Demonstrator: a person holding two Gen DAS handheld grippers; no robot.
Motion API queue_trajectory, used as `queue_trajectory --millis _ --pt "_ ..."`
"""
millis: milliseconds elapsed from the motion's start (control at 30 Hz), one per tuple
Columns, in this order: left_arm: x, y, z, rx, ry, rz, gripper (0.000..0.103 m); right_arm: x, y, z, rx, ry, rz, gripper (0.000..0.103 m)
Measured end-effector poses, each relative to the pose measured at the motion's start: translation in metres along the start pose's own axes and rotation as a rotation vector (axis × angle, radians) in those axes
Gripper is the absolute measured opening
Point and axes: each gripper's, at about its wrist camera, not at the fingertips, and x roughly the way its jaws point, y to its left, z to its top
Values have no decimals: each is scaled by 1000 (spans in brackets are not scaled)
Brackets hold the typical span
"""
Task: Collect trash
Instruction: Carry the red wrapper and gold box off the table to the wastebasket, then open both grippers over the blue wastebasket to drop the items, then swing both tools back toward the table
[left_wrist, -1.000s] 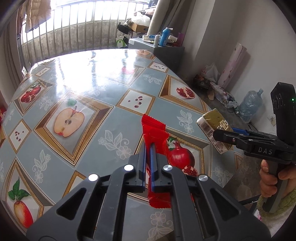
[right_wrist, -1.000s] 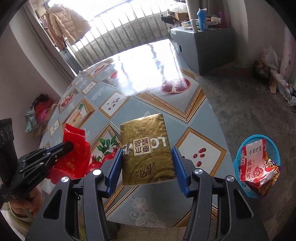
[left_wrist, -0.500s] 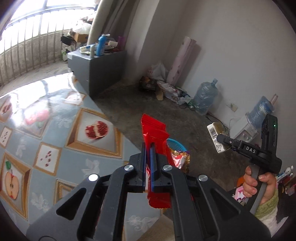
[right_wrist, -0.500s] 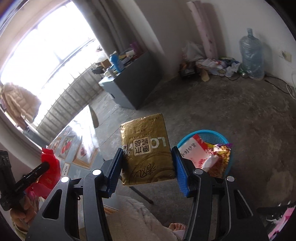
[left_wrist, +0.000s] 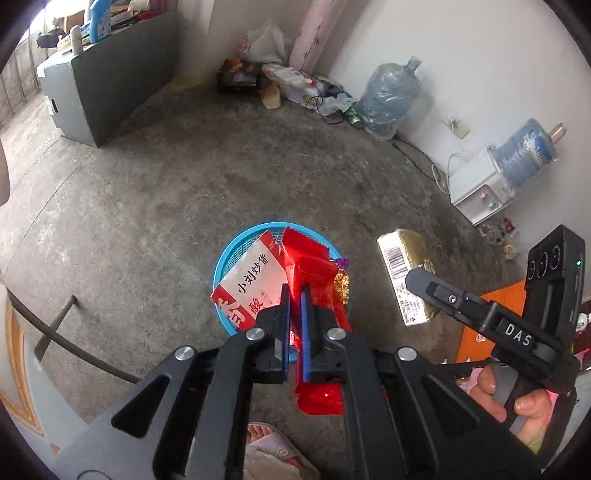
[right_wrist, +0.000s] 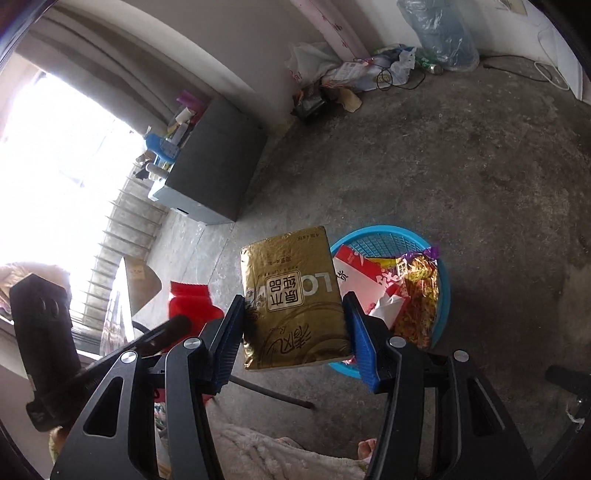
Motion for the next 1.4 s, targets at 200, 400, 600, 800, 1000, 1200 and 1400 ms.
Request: queue_trajectory --millis 200,400,600,800,1000,1200,1400 --pt "39 -1 13 -2 44 85 51 86 -30 18 22 150 -135 64" --pt "9 17 5 -33 -27 77 57 53 -39 8 51 51 -116 64" --pt "-62 22 -9 -39 -169 69 66 -8 -17 -4 -32 -50 -136 64" --pt "-153 18 -48 -51 -342 81 81 -67 41 -32 -196 -145 -130 64" --pt "-235 19 -106 -105 -501 196 91 -115 123 -79 -447 -226 -116 81" --pt "-298 35 -165 -238 -561 357 94 -144 194 -140 -685 -298 -101 96" --pt "-334 44 -223 -353 -611 687 94 -153 231 -196 -824 -276 -92 97"
